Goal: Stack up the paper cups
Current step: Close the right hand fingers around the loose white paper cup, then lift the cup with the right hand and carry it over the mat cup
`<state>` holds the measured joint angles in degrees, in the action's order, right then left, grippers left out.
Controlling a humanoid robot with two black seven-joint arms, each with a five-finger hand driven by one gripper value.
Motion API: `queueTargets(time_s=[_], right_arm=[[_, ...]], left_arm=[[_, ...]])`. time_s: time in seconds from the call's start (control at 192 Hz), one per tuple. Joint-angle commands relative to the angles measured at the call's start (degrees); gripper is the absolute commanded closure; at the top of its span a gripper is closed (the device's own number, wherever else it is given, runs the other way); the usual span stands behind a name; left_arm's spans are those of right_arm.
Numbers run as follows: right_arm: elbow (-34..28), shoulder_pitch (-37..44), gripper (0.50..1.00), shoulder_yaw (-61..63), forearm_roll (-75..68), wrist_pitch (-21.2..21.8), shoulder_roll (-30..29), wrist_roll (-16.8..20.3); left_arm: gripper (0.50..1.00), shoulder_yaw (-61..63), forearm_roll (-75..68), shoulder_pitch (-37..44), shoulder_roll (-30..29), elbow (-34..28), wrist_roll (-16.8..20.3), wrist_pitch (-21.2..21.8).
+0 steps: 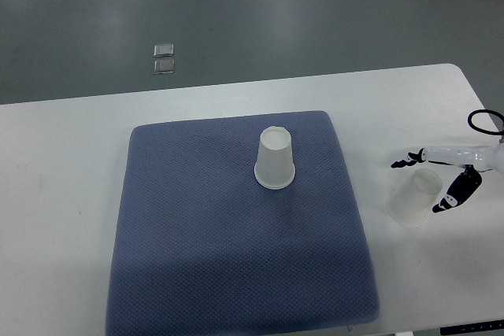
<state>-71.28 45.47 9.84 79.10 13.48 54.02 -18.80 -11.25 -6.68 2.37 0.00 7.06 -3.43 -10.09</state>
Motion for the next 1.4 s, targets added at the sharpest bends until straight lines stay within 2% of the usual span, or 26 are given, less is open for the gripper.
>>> queueTargets(time_s=[0.0,0.088,0.318,0.494,0.687,0.822,0.89,1.046,1.109,1.218,1.395], right_arm=[[0.0,-0.5,0.636,0.0,0.1,-0.3,-0.2,0.2],[0.1,-0.7,0.668,-0.2,0.2,-0.5,-0.5,0.2],[0.3,-0.8,0.707,-0.3,0.4,-0.5,-0.9,0.1],[0.3,-1.1,0.771,-0.3,0.4,-0.4,-1.0,0.0],[0.3,-0.8,0.789,-0.2,0.4,-0.5,-0.9,-0.2],[0.3,-0.3,0.842,0.6,0.3,-0.2,-0.8,-0.6],[0.3,1.2,0.848,0.7,-0.1,0.1,-0.9,-0.7],[0.3,5.1,0.875,0.7,-1.1,0.6,-0.8,-3.4],[0.3,8.1,0.881,0.7,-2.8,2.1,-0.9,-3.9],[0.3,13.9,0.879,0.8,-9.0,7.4,-1.1,-3.8],[0.3,21.6,0.879,2.0,-14.4,14.0,-5.9,-3.2]], left_arm=[[0.500,0.0,0.0,0.0,0.0,0.0,0.0,0.0],[0.500,0.0,0.0,0.0,0.0,0.1,0.0,0.0],[0.500,0.0,0.0,0.0,0.0,0.1,0.0,0.0],[0.500,0.0,0.0,0.0,0.0,0.0,0.0,0.0],[0.500,0.0,0.0,0.0,0.0,0.1,0.0,0.0],[0.500,0.0,0.0,0.0,0.0,0.1,0.0,0.0],[0.500,0.0,0.0,0.0,0.0,0.1,0.0,0.0],[0.500,0.0,0.0,0.0,0.0,0.1,0.0,0.1],[0.500,0.0,0.0,0.0,0.0,0.1,0.0,0.0],[0.500,0.0,0.0,0.0,0.0,0.1,0.0,0.0],[0.500,0.0,0.0,0.0,0.0,0.1,0.0,0.0]])
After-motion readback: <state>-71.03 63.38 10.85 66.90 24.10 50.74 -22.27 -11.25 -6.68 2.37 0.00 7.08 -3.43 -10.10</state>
